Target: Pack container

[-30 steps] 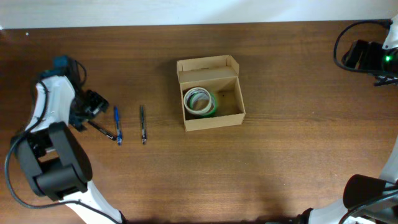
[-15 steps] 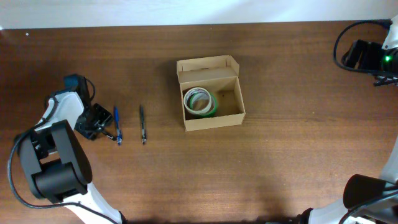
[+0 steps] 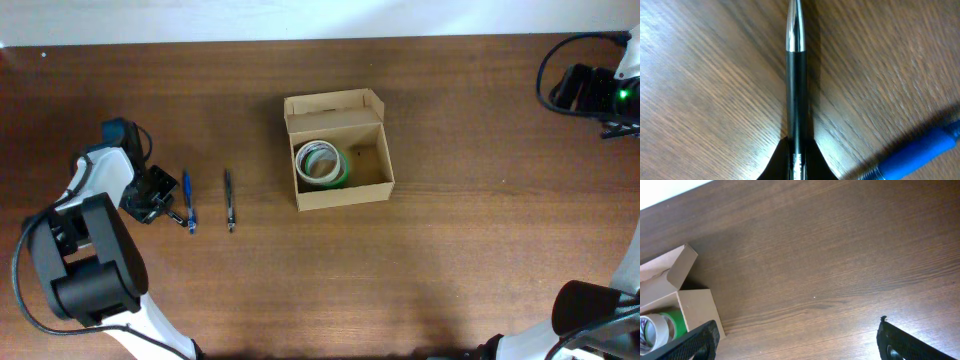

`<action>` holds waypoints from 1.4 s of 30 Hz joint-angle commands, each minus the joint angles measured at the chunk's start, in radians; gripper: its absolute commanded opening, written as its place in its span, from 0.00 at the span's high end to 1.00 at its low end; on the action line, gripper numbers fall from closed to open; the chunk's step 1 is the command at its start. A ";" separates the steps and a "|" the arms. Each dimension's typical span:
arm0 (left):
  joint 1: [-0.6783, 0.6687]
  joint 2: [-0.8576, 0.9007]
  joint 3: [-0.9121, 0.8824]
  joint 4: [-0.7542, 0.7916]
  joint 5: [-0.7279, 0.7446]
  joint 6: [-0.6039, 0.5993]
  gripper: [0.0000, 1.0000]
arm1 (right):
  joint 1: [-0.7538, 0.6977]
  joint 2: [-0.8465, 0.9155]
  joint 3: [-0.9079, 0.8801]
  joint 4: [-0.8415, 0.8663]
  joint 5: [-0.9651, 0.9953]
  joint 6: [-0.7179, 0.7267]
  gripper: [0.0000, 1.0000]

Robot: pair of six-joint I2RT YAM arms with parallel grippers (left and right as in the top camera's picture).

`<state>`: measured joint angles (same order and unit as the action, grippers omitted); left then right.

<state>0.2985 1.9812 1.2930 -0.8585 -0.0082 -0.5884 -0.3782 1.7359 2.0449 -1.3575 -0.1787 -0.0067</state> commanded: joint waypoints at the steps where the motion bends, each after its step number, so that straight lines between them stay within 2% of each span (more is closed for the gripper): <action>1: -0.003 -0.008 0.151 -0.090 0.054 0.206 0.98 | -0.003 0.004 0.000 0.003 -0.009 0.001 0.01; 3: -0.004 -0.023 0.280 -0.164 0.059 0.329 0.98 | -0.003 0.004 0.000 0.003 -0.009 0.001 0.01; 4: -0.008 -0.034 0.399 -0.227 0.064 0.427 0.98 | -0.003 0.004 0.000 0.003 -0.009 0.001 0.01; 6: -0.019 -0.047 0.547 -0.291 0.132 0.568 0.98 | -0.003 0.004 0.000 0.003 -0.009 0.001 0.01; 7: -0.034 -0.054 0.651 -0.333 0.206 0.690 0.98 | -0.003 0.004 0.000 0.003 -0.009 0.001 0.01; 8: -0.046 -0.058 0.703 -0.358 0.249 0.763 0.98 | -0.003 0.004 0.000 0.003 -0.009 0.001 0.01; 10: -0.117 -0.075 0.893 -0.448 0.325 0.994 0.98 | -0.003 0.004 0.000 0.003 -0.009 0.001 0.01; 13: -0.259 -0.080 1.072 -0.497 0.290 1.172 0.98 | -0.003 0.004 0.000 0.003 -0.009 0.001 0.01; 15: -0.414 -0.080 1.123 -0.491 0.281 1.315 0.98 | -0.003 0.004 0.000 0.003 -0.009 0.001 0.01; 23: -0.726 -0.014 1.031 -0.513 0.266 1.508 0.98 | -0.003 0.004 0.000 0.003 -0.009 0.001 0.01; 28: -0.801 0.084 0.982 -0.579 0.266 1.638 0.98 | -0.003 0.004 0.000 0.003 -0.009 0.001 0.01; 36: -0.821 0.239 0.982 -0.635 0.235 1.633 0.98 | -0.003 0.004 0.000 0.003 -0.009 0.001 0.01; 40: -0.822 0.293 0.982 -0.616 0.228 1.544 0.98 | -0.003 0.004 0.000 0.003 -0.009 0.001 0.01; 42: -0.826 0.309 0.980 -0.621 0.228 1.543 0.98 | -0.003 0.004 0.000 0.003 -0.009 0.001 0.01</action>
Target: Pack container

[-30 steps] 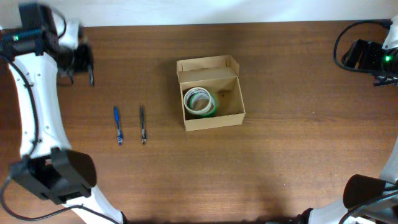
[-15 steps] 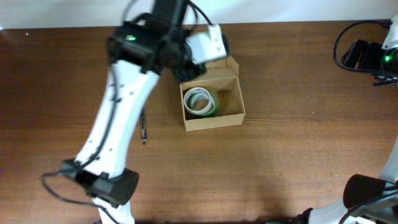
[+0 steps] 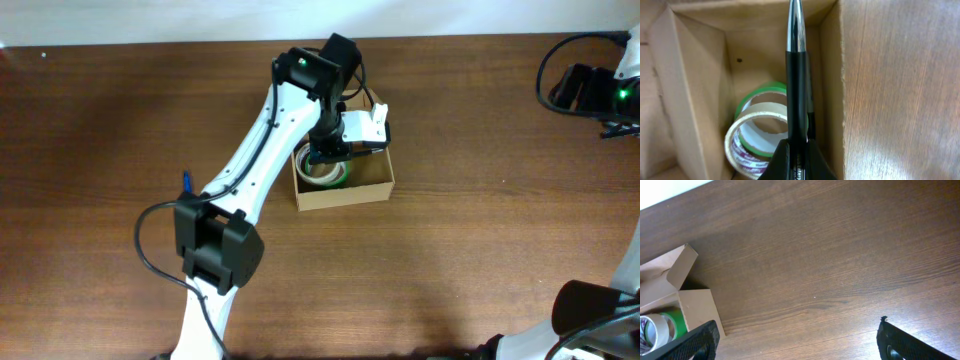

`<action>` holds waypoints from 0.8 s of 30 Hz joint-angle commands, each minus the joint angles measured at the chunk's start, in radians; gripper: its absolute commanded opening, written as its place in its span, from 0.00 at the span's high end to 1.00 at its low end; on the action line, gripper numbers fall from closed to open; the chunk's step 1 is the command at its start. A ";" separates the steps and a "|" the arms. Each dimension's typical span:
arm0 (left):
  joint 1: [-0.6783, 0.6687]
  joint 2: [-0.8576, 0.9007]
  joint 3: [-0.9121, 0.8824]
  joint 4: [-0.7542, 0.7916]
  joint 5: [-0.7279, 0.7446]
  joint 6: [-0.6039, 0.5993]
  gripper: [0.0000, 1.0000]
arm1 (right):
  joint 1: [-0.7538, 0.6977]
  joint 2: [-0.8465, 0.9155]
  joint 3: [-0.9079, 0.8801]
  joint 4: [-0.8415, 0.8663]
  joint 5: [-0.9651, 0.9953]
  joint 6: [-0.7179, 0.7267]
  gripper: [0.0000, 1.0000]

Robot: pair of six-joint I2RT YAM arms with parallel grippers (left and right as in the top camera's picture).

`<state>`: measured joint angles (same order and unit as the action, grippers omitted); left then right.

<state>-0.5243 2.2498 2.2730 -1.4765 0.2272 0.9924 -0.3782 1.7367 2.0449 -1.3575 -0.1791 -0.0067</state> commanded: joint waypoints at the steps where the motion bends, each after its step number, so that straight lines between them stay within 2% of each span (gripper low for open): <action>1: -0.005 0.045 -0.002 -0.004 -0.007 -0.038 0.98 | -0.003 0.003 0.000 0.003 -0.009 0.001 0.01; 24: -0.043 0.097 -0.029 -0.029 -0.007 -0.133 0.98 | -0.003 0.003 0.000 0.003 -0.009 0.001 0.01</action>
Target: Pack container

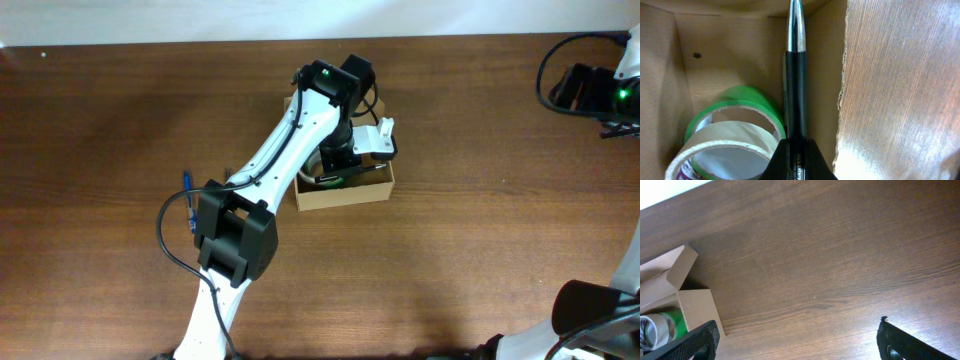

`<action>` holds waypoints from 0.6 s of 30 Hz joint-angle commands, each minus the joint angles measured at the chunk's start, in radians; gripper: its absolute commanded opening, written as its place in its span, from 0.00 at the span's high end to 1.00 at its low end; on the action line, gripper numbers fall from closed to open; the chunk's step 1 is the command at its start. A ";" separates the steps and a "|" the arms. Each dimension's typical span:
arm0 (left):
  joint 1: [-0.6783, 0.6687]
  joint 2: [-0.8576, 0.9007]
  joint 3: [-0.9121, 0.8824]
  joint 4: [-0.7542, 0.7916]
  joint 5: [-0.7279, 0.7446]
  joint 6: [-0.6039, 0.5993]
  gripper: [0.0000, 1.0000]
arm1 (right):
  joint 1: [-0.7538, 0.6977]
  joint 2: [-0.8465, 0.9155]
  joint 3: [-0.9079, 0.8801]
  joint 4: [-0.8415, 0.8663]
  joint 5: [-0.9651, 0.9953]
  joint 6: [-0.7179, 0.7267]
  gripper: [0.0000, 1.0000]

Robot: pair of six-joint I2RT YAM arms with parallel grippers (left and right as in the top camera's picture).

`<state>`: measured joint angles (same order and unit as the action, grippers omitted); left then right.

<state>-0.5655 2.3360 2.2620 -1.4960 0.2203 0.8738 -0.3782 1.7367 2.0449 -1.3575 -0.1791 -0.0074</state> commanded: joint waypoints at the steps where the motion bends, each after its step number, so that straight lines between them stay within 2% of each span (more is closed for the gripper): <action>1: -0.002 0.010 -0.028 -0.016 0.000 -0.013 0.98 | -0.003 0.003 0.000 0.003 -0.009 0.002 0.01; 8: -0.002 0.010 -0.079 -0.004 -0.008 -0.013 0.98 | -0.003 0.003 0.000 0.003 -0.009 0.002 0.01; 9: -0.002 0.010 -0.079 -0.004 -0.008 -0.013 0.96 | -0.003 0.003 0.000 0.003 -0.009 0.002 0.01; 12: -0.002 0.006 -0.079 0.002 -0.033 -0.026 0.79 | -0.003 0.003 0.000 0.003 -0.009 0.002 0.01; 15: -0.002 -0.048 -0.079 0.042 -0.098 -0.111 0.63 | -0.003 0.003 0.000 0.003 -0.009 0.002 0.01; 18: 0.002 -0.140 -0.079 0.049 -0.107 -0.139 0.53 | -0.003 0.003 0.000 0.003 -0.009 0.002 0.01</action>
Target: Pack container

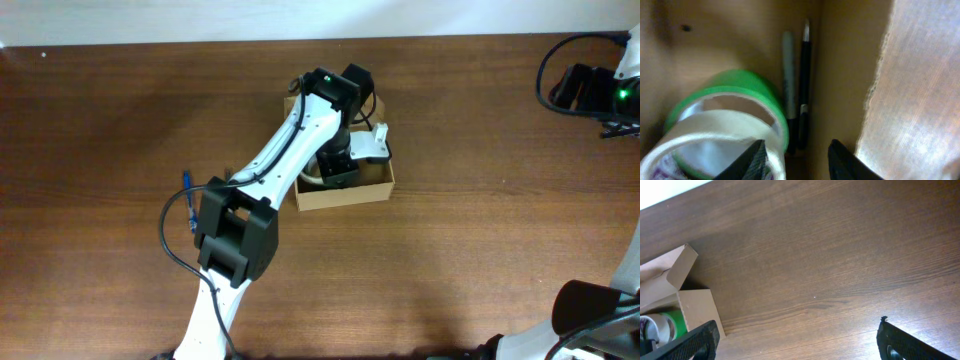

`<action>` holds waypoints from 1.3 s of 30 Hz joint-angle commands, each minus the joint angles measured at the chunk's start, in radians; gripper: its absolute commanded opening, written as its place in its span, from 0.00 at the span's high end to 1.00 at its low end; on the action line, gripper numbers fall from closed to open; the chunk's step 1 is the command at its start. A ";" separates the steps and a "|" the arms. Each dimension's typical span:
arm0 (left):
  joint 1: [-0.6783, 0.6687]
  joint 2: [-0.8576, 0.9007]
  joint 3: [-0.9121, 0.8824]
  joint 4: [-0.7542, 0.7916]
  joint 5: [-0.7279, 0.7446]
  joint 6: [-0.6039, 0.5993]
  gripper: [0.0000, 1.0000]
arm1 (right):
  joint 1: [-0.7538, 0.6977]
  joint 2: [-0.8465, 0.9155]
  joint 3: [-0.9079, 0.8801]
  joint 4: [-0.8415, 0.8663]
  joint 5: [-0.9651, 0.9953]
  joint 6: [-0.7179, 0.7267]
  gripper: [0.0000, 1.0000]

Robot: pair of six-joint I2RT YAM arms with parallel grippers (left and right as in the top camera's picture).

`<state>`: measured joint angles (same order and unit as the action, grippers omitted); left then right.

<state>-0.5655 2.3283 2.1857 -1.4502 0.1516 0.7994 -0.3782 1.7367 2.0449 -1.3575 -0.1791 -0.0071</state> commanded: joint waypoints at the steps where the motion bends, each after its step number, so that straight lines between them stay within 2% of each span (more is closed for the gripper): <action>1: 0.003 -0.172 -0.003 0.009 -0.064 -0.097 0.52 | -0.003 0.003 0.000 0.003 -0.009 0.001 0.01; 6: 0.040 -0.439 -0.009 0.076 -0.285 -0.286 0.52 | -0.003 0.003 0.000 0.003 -0.009 0.001 0.01; 7: 0.095 -0.533 -0.037 0.111 -0.288 -0.347 0.44 | -0.003 0.003 0.000 0.003 -0.009 0.001 0.01; 9: 0.209 -0.657 -0.144 0.174 -0.288 -0.425 0.39 | -0.003 0.003 0.000 0.003 -0.009 0.001 0.01; 13: 0.423 -0.776 -0.397 0.278 -0.294 -0.657 0.39 | -0.003 0.003 0.000 0.003 -0.009 0.001 0.01; 16: 0.558 -0.768 -0.570 0.293 -0.253 -0.786 0.39 | -0.003 0.003 0.000 0.003 -0.009 0.001 0.01; 19: 0.621 -0.721 -0.708 0.352 -0.210 -0.843 0.40 | -0.003 0.003 0.000 0.003 -0.009 0.001 0.01; 23: 0.648 -0.620 -0.795 0.401 -0.189 -0.895 0.41 | -0.003 0.003 0.000 0.003 -0.009 0.001 0.01; 29: 0.649 -0.455 -0.800 0.428 -0.193 -0.896 0.42 | -0.003 0.003 0.000 0.003 -0.009 0.001 0.01; 39: 0.679 -0.322 -0.801 0.489 -0.203 -0.874 0.43 | -0.003 0.003 0.000 0.003 -0.009 0.001 0.01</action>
<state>0.0872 1.9720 1.3872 -0.9665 -0.0559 -0.0761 -0.3782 1.7367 2.0449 -1.3575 -0.1791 -0.0067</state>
